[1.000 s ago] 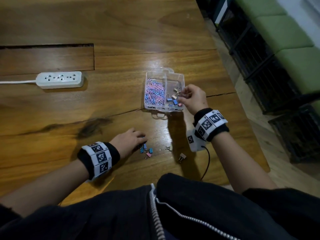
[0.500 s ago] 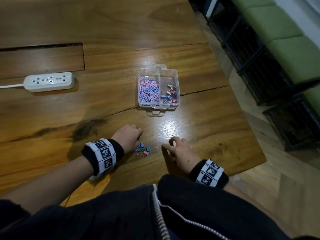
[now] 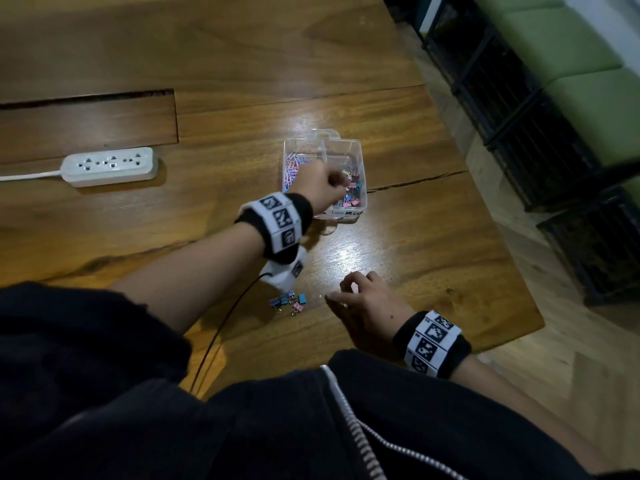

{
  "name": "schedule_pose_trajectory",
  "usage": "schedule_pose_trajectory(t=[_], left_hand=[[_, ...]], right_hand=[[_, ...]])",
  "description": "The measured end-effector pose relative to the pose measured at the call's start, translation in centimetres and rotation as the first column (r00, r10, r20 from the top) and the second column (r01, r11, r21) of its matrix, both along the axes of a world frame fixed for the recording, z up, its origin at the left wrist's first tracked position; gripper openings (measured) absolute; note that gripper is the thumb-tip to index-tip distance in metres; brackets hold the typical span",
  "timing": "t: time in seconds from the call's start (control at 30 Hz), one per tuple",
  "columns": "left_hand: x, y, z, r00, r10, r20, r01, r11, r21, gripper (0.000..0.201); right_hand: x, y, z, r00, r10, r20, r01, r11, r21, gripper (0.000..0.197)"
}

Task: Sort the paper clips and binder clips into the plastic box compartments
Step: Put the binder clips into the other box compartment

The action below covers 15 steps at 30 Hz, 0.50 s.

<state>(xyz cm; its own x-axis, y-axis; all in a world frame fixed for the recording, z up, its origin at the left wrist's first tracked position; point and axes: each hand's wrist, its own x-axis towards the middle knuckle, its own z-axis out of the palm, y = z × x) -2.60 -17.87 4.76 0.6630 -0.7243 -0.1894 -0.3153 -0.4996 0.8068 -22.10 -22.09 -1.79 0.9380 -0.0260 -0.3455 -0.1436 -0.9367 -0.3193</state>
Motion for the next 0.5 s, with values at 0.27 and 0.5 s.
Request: schedule_pose_trajectory(t=[0.27,0.5], left_hand=[[-0.2,-0.6,-0.5,0.987,-0.149,0.053,0.139,0.977,0.159,0.034],[-3.3,8.7,-3.0,0.682,-0.731,0.025,0.558,0.542,0.629,0.051]], right_hand=[[0.1,-1.2,0.5,0.991,-0.101,-0.085,0.109,0.99,0.085,0.025],[0.5,-1.5,0.3,0.968,-0.187,-0.166,0.208,0.97,0.123,0.021]])
